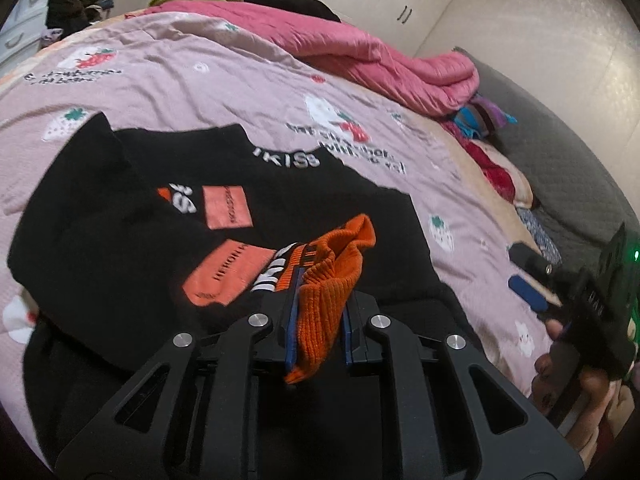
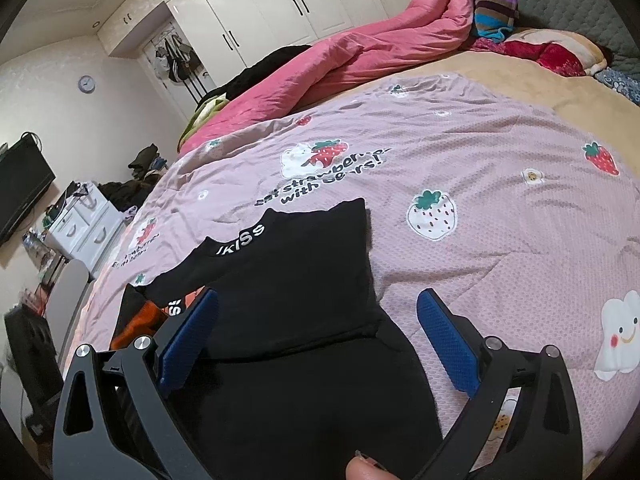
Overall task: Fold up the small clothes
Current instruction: 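Carry the sleeve across the sweater body toward the right gripper, then grasp the folded orange cuff with the right gripper and straighten it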
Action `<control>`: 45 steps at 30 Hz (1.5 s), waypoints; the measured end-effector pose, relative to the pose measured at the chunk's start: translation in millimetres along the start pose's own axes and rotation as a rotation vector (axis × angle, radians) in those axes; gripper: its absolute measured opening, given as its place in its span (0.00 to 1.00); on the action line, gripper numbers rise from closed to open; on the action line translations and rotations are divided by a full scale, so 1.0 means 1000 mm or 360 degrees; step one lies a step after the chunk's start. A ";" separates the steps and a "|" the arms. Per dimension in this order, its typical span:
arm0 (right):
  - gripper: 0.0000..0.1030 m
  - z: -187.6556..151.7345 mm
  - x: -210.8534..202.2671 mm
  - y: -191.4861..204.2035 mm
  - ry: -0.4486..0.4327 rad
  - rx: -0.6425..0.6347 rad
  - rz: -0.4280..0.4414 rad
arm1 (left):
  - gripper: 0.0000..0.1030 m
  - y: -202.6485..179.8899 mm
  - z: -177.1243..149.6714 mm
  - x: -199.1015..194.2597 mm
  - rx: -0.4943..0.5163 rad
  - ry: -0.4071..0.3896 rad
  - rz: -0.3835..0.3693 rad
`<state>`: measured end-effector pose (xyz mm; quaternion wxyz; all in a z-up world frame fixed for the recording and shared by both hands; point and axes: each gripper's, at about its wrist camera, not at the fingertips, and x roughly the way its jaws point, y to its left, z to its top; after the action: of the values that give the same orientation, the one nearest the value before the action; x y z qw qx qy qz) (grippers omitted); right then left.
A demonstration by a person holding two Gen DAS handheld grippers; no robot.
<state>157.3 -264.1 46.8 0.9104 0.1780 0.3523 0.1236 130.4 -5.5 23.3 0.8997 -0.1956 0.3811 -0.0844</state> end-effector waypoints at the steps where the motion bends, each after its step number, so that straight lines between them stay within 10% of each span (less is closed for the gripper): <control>1: 0.96 0.000 0.001 -0.001 0.0005 0.0003 0.0002 | 0.14 -0.001 -0.001 0.002 0.0007 0.0016 -0.0015; 9: 0.96 -0.008 0.017 0.007 0.0118 -0.0033 0.0004 | 0.47 0.004 -0.003 -0.010 0.0001 0.0005 -0.0052; 19: 0.96 -0.058 0.058 0.077 0.0446 -0.0321 0.0206 | 0.90 0.051 0.016 -0.057 -0.0130 -0.0205 0.0306; 22: 0.92 -0.073 0.066 0.092 0.0464 -0.0369 0.0185 | 0.91 0.067 0.018 -0.067 -0.0191 -0.0230 0.0341; 30: 0.13 -0.091 0.083 0.116 0.0440 -0.0441 0.0265 | 0.91 0.095 0.016 -0.080 -0.0309 -0.0256 0.0352; 39: 0.11 -0.009 0.043 0.155 0.0124 -0.0705 0.0449 | 0.91 0.103 0.015 -0.085 -0.0317 -0.0259 0.0356; 45: 0.11 0.039 0.038 0.143 -0.0061 -0.0951 0.0200 | 0.91 0.102 0.015 -0.082 -0.0290 -0.0251 0.0363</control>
<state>197.1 -130.3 110.4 0.9195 -0.0740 0.2714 0.2744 84.3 116.0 44.3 0.9091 -0.2378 0.3350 0.0689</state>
